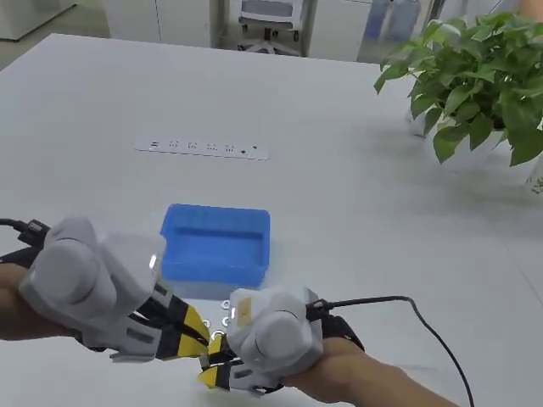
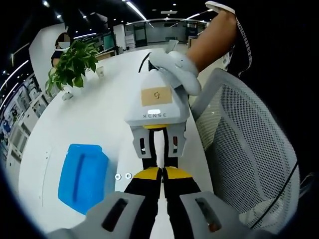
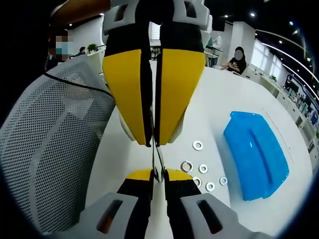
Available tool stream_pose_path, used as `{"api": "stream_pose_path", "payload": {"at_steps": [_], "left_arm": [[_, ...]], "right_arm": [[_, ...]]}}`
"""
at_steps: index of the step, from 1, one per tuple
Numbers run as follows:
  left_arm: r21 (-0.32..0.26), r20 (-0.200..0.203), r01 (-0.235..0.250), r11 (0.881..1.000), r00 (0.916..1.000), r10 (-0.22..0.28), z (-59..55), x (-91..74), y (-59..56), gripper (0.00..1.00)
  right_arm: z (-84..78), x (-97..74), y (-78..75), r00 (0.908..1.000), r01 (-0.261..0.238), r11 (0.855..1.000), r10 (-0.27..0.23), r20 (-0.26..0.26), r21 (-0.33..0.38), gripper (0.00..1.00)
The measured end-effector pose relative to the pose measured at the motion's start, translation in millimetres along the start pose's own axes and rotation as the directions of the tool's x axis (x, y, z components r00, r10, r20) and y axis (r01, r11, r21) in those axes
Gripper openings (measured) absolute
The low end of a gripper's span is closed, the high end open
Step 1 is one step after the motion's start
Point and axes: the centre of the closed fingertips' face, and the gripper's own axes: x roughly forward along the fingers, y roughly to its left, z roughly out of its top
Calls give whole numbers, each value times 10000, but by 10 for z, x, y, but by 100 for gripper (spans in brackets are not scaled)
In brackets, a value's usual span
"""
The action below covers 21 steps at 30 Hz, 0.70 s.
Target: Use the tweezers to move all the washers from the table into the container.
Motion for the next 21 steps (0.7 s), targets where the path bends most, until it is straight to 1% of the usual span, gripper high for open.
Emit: {"api": "stream_pose_path", "payload": {"at_steps": [2,4,13,21], "left_arm": [[48,-29,1,10000,10000,-1,-18,17,0,6],[44,20,-79,10000,10000,79,-19,12,25,6],[248,-84,-193,9995,9998,195,14,-58,97,6],[295,-184,-225,9993,9996,231,-19,-91,149,6]], "right_arm": [[1,2,-2,10000,2,10000,-2,-21,-54,10],[1,3,-11,10000,24,10000,-24,-29,-49,10],[89,-11,-109,9992,319,9994,-315,264,-115,11],[109,-1,-181,9982,487,9988,-483,365,-107,12]]}}
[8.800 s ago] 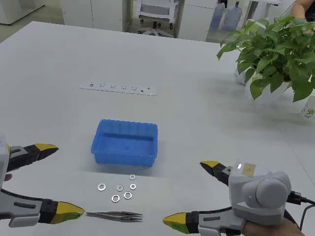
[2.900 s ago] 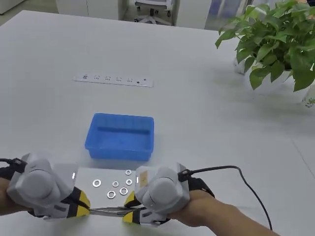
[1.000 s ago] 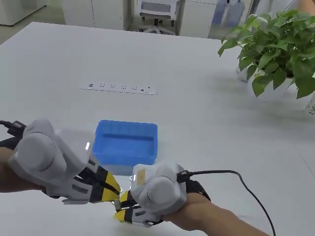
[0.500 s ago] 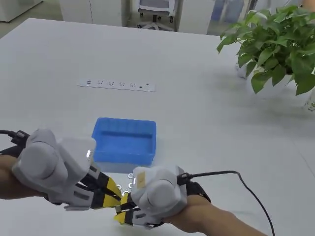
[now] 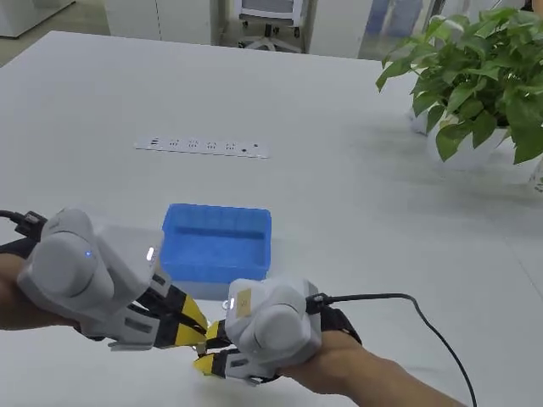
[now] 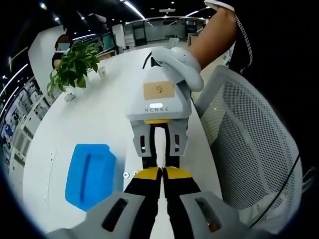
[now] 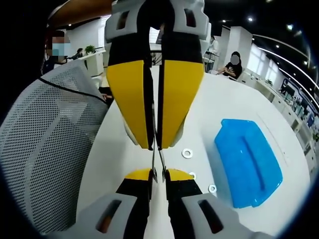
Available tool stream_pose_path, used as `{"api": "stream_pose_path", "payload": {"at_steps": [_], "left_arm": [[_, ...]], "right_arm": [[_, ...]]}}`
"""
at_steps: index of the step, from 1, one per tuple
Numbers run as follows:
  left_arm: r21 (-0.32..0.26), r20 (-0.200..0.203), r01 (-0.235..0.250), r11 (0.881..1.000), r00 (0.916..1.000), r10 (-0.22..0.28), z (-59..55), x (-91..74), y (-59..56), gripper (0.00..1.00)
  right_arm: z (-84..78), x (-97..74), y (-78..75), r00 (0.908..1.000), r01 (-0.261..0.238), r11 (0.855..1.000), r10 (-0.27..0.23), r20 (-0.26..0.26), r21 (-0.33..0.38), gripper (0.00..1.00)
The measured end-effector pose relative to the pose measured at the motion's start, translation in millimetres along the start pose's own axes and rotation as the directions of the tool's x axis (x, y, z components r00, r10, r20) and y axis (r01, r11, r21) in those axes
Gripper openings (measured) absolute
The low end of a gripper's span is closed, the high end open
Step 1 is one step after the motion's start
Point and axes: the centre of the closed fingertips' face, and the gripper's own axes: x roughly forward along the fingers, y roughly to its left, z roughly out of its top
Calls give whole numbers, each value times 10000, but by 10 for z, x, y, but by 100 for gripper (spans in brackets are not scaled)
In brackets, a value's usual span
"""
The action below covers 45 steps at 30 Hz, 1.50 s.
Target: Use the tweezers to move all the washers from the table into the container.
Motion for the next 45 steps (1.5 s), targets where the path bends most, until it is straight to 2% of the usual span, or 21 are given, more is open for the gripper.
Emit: {"api": "stream_pose_path", "payload": {"at_steps": [30,41,45], "left_arm": [[-144,-380,8,9999,9993,-13,-208,-39,167,6],[-264,-187,84,9996,9998,-88,-178,-30,212,6],[-283,-94,271,9992,9996,-274,-168,-18,246,6]], "right_arm": [[75,159,-158,9998,-8,10000,7,203,37,13],[42,156,-170,9998,38,9998,-41,176,170,13],[34,147,-168,9998,66,9998,-70,168,195,15]]}}
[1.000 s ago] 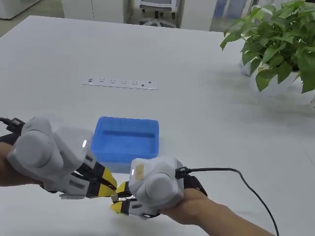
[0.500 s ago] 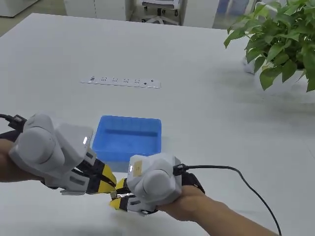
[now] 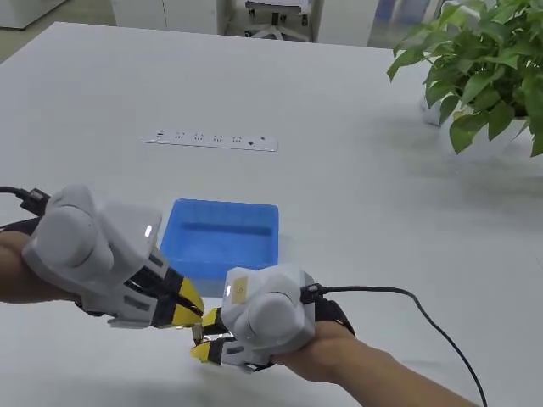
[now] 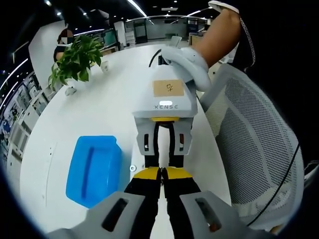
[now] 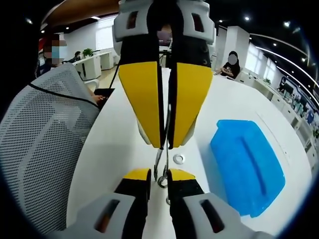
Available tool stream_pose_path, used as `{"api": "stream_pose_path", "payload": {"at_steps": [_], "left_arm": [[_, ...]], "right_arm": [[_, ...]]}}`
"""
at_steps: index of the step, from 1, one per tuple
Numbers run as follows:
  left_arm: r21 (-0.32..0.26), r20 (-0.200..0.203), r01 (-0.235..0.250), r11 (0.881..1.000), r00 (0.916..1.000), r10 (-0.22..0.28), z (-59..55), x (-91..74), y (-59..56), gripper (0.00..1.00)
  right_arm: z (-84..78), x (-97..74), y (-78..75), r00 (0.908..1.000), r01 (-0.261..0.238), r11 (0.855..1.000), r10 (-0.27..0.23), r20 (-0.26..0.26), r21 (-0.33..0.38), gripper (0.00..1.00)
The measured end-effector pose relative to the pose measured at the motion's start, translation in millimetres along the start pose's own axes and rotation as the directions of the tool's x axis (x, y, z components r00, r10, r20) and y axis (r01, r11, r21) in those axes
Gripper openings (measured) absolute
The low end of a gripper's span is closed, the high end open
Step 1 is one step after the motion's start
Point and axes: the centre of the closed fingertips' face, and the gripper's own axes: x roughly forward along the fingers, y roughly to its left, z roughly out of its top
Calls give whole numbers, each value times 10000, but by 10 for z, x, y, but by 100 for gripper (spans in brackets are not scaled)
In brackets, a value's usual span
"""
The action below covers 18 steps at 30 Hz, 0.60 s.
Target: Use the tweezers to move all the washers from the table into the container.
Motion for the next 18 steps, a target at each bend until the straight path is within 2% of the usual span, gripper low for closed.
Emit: {"api": "stream_pose_path", "payload": {"at_steps": [4,8,18], "left_arm": [[-17,-2,172,9999,9999,-172,1,9,21,6],[20,-58,302,9995,9995,-302,4,11,1,6],[17,-2,365,9993,9993,-365,25,21,-8,6]], "right_arm": [[1,-17,-3,9999,114,9998,-115,50,138,15],[44,-37,-23,9989,270,9983,-289,358,523,15],[29,-36,-24,9989,365,9968,-384,258,709,10]]}}
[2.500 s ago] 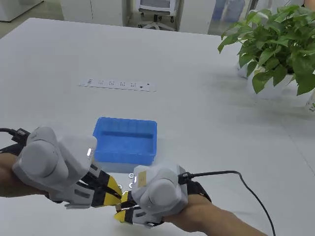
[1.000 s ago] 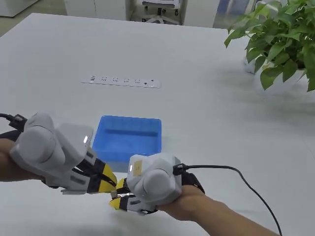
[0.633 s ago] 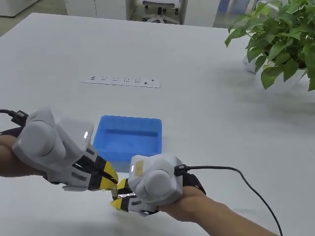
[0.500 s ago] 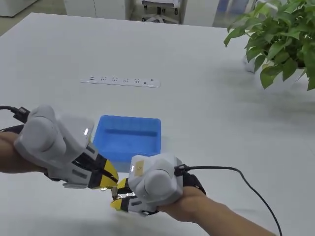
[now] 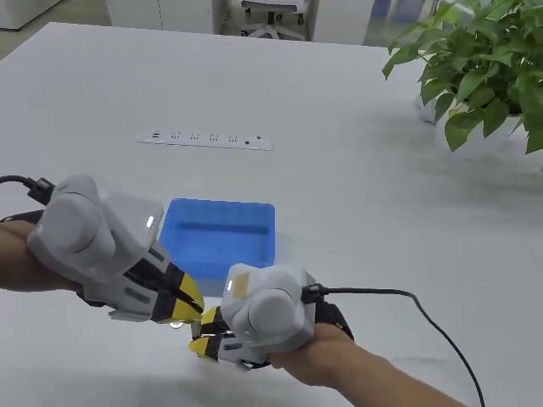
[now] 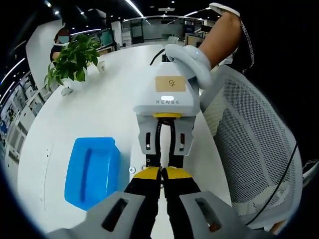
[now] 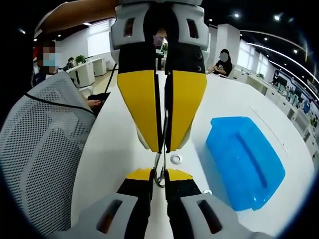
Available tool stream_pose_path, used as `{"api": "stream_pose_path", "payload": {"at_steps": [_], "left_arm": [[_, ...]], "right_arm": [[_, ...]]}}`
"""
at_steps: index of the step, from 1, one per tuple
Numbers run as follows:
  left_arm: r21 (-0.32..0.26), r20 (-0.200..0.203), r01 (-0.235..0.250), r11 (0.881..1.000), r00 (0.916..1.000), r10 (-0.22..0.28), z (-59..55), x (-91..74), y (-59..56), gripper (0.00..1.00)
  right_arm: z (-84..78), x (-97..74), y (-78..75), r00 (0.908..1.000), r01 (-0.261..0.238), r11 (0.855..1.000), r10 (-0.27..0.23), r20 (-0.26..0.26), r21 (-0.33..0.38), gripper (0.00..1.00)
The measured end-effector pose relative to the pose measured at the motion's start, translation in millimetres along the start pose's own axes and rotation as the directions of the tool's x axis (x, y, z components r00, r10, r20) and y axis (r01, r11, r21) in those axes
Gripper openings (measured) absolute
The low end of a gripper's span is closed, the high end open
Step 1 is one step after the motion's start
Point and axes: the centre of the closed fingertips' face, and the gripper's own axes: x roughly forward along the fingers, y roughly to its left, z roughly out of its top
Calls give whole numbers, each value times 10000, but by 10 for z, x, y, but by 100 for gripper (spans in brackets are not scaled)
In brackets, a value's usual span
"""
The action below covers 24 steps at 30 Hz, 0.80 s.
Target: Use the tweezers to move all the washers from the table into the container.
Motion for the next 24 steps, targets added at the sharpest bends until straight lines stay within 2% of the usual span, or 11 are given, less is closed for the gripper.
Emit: {"api": "stream_pose_path", "payload": {"at_steps": [13,24], "left_arm": [[-136,-224,-92,9999,9997,89,-17,-22,-21,6],[-39,-232,-159,9999,9996,158,66,-116,7,6]], "right_arm": [[6,1,4,10000,-25,10000,25,-54,1,10],[104,-82,-37,10000,32,9998,-32,17,-207,10]]}}
